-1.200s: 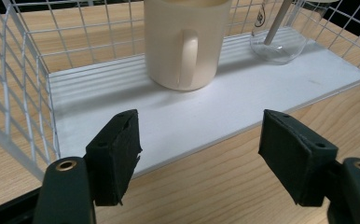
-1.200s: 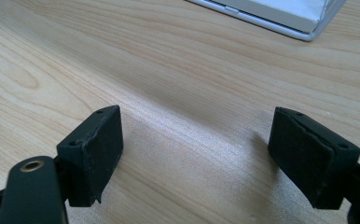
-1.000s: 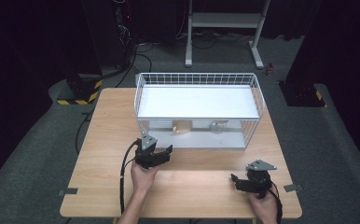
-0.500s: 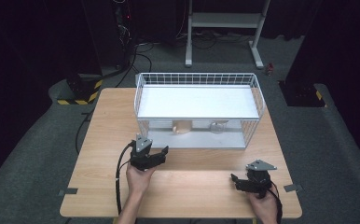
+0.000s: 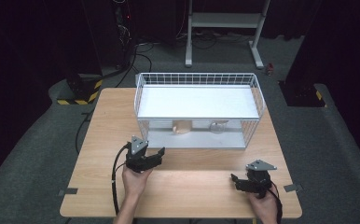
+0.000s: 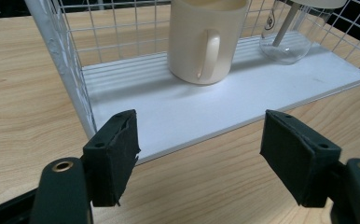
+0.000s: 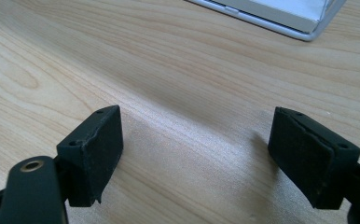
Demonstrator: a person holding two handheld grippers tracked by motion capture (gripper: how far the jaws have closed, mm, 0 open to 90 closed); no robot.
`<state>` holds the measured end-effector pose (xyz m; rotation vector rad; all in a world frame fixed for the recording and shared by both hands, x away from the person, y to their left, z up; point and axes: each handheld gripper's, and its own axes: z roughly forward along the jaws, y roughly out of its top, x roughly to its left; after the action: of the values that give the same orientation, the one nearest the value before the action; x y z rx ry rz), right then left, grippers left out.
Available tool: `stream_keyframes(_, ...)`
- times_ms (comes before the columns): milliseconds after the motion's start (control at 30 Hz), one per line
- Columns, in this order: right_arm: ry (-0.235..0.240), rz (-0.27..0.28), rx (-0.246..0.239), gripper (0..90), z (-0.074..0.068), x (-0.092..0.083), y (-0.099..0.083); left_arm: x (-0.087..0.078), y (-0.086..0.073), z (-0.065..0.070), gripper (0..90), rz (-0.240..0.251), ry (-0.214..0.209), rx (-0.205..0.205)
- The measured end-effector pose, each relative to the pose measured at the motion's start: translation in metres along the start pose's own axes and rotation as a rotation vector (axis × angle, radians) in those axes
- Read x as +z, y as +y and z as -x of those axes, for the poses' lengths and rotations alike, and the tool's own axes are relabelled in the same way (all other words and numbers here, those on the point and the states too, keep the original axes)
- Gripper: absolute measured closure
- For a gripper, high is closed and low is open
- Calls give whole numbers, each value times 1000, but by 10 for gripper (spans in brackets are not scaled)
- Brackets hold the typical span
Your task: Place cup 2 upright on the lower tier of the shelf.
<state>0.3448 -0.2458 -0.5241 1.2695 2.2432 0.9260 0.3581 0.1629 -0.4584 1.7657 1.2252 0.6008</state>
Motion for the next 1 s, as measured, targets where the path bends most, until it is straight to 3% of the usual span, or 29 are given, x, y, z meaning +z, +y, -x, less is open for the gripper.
stream_keyframes(1000,-1,0,0,182,0,0,0,-19,-13,-10,273,5,25,-21)
